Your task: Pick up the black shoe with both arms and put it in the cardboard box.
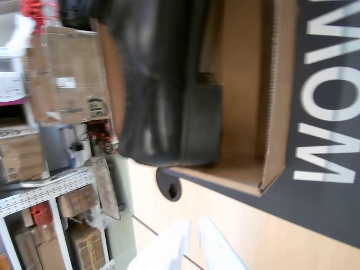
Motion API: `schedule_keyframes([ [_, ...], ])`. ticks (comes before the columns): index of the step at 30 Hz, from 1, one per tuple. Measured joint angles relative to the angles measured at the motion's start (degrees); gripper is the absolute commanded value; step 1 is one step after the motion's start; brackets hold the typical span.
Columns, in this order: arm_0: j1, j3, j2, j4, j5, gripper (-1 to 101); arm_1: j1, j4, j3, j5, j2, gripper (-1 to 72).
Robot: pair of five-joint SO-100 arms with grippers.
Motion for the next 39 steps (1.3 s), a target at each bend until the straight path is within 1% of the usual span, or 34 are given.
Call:
schedule_keyframes([
  [6,-1.14,-0.09,7.21,3.96,0.88,0,3.52,0.0,6.5,0.0,12.66,0.1],
  [9,-2.2,0.0,11.34,5.98,0.88,0,3.87,0.0,8.7,0.0,19.34,-0.1],
  [13,-3.96,0.0,17.23,9.84,1.85,0,3.6,0.0,12.3,0.35,27.6,-0.1],
  [20,-7.73,0.26,26.63,17.67,1.93,0,5.98,0.0,18.54,1.14,42.01,-0.1],
  [25,-9.67,0.26,33.66,21.8,2.37,0,9.67,-0.44,23.47,1.23,54.05,-0.1],
  [28,-9.67,0.79,38.06,23.91,2.37,0,14.24,-0.53,26.46,1.23,62.84,-0.1],
  [31,-10.46,3.52,42.28,25.22,2.37,0,16.87,-0.53,29.71,1.32,71.46,-0.1],
  [34,-10.9,6.33,46.67,26.19,2.37,0,21.36,-0.53,34.37,2.29,80.51,-0.1],
  [39,-11.87,11.16,52.82,27.51,2.81,0,24.96,-1.23,42.36,2.37,95.71,-0.1],
])
